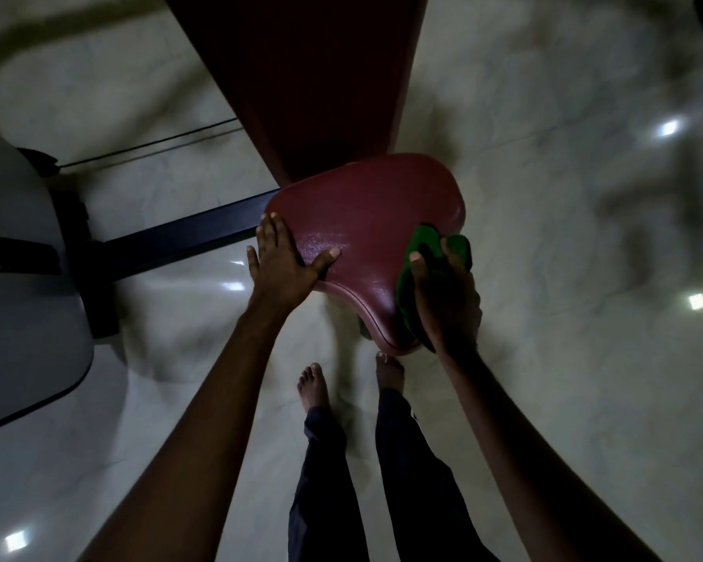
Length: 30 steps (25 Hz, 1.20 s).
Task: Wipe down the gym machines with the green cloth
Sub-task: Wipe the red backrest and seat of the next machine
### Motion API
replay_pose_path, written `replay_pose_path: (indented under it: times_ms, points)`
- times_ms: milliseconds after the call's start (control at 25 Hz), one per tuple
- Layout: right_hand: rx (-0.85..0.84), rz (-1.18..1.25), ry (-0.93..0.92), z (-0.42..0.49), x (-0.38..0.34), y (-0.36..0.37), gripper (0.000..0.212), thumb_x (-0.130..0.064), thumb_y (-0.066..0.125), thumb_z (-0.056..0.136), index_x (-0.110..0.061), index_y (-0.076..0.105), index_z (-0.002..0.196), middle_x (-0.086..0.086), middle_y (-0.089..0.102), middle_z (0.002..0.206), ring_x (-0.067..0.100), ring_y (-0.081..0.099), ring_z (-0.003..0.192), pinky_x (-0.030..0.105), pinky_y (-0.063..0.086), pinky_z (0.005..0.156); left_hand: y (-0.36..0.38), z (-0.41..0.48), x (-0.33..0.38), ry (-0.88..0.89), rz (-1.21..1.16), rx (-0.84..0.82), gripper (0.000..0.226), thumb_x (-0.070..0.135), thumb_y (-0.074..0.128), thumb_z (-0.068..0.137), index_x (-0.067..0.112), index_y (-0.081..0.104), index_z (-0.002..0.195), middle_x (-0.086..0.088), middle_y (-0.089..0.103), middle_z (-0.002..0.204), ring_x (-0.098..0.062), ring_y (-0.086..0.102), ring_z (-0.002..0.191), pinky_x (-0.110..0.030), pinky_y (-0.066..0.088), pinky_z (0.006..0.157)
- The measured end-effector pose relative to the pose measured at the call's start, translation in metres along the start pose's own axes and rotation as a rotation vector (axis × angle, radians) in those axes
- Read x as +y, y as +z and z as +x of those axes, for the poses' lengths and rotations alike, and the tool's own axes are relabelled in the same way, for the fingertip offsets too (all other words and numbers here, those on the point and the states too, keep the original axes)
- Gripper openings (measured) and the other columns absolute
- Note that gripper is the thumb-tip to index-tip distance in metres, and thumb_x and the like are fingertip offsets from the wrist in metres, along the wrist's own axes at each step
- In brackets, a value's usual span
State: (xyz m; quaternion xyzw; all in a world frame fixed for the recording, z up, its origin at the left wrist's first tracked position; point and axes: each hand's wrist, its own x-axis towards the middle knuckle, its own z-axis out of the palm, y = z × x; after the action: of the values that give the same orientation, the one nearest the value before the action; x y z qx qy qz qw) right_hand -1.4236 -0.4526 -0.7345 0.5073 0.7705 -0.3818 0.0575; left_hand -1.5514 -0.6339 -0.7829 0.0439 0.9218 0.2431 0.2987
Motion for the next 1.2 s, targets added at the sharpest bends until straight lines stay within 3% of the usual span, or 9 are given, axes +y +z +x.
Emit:
replay_pose_path:
  times_ms: [200, 280, 400, 480, 560, 720, 880, 1000, 1200]
  points:
    - [0.021, 0.037, -0.085, -0.012, 0.011, 0.0, 0.057, -0.052, 0.053, 0.097, -0.029, 0.043, 0.147, 0.006, 0.051, 0.144, 0.028, 0.053, 0.125, 0.036, 0.041, 0.099, 0.0, -0.003, 0.0, -0.012, -0.042, 0.03, 0.116, 0.076, 0.055, 0.08, 0.016, -0.006, 0.158, -0.004, -0.006, 0.167, -0.022, -0.003, 0.153, -0.052, -0.003, 0.121]
    - [0.001, 0.006, -0.199, -0.025, 0.021, -0.001, 0.049, -0.05, 0.052, 0.097, -0.029, 0.05, 0.142, 0.008, 0.051, 0.14, 0.029, 0.051, 0.124, 0.033, 0.041, 0.1, -0.001, -0.003, 0.0, -0.018, -0.049, 0.035, 0.115, 0.076, 0.056, 0.08, 0.017, -0.003, 0.159, -0.003, -0.004, 0.167, -0.021, -0.002, 0.153, -0.053, -0.003, 0.121]
    - [0.054, -0.058, -0.614, -0.041, 0.044, 0.0, 0.037, -0.044, 0.058, 0.098, -0.025, 0.062, 0.13, 0.008, 0.057, 0.134, 0.028, 0.053, 0.12, 0.039, 0.045, 0.102, 0.001, -0.008, 0.001, -0.012, -0.114, 0.082, 0.112, 0.074, 0.059, 0.08, 0.016, 0.004, 0.159, -0.003, 0.002, 0.167, -0.019, 0.001, 0.153, -0.05, -0.002, 0.121]
    - [0.102, -0.158, -0.897, -0.044, 0.065, 0.001, 0.035, -0.042, 0.062, 0.097, -0.026, 0.06, 0.128, 0.005, 0.062, 0.131, 0.03, 0.056, 0.12, 0.041, 0.044, 0.1, 0.004, -0.014, -0.001, 0.008, -0.206, 0.133, 0.105, 0.068, 0.062, 0.083, 0.016, 0.01, 0.159, -0.002, 0.007, 0.166, -0.017, 0.004, 0.153, -0.048, 0.004, 0.124]
    - [0.074, -0.256, -1.057, -0.046, 0.082, -0.002, 0.039, -0.035, 0.067, 0.093, -0.029, 0.055, 0.13, 0.004, 0.062, 0.131, 0.034, 0.057, 0.121, 0.047, 0.045, 0.097, 0.01, -0.027, -0.008, 0.014, -0.273, 0.18, 0.097, 0.059, 0.065, 0.087, 0.016, 0.016, 0.158, -0.002, 0.012, 0.166, -0.016, 0.01, 0.152, -0.045, 0.015, 0.124]
    - [0.05, -0.465, -1.061, -0.048, 0.084, -0.002, 0.049, -0.024, 0.081, 0.073, -0.027, 0.068, 0.12, 0.003, 0.063, 0.127, 0.036, 0.056, 0.114, 0.049, 0.048, 0.084, 0.024, -0.051, -0.023, 0.108, -0.249, 0.182, 0.097, 0.051, 0.07, 0.086, 0.014, 0.016, 0.158, -0.005, 0.011, 0.166, -0.018, 0.011, 0.152, -0.042, 0.018, 0.123]
    - [0.125, -0.67, -1.118, -0.049, 0.071, 0.009, 0.045, -0.032, 0.082, 0.068, -0.03, 0.071, 0.111, 0.003, 0.063, 0.121, 0.032, 0.047, 0.115, 0.045, 0.044, 0.083, 0.032, -0.052, -0.029, 0.157, -0.186, 0.208, 0.102, 0.056, 0.069, 0.084, 0.013, 0.014, 0.158, -0.006, 0.011, 0.166, -0.017, 0.008, 0.153, -0.049, 0.011, 0.124]
    - [0.125, -0.608, -1.153, -0.041, 0.077, 0.007, 0.045, -0.036, 0.08, 0.068, -0.032, 0.071, 0.112, 0.002, 0.063, 0.119, 0.032, 0.048, 0.115, 0.046, 0.044, 0.082, 0.03, -0.05, -0.029, 0.155, -0.141, 0.199, 0.101, 0.058, 0.066, 0.086, 0.014, 0.012, 0.158, -0.003, 0.01, 0.166, -0.015, 0.007, 0.153, -0.045, 0.003, 0.122]
    - [0.077, -0.525, -1.139, -0.033, 0.069, 0.001, 0.04, -0.041, 0.078, 0.072, -0.03, 0.072, 0.11, 0.005, 0.061, 0.113, 0.032, 0.048, 0.109, 0.046, 0.049, 0.076, 0.025, -0.054, -0.025, 0.139, -0.121, 0.153, 0.098, 0.059, 0.063, 0.088, 0.013, 0.012, 0.159, -0.002, 0.01, 0.166, -0.014, 0.007, 0.153, -0.043, 0.003, 0.122]
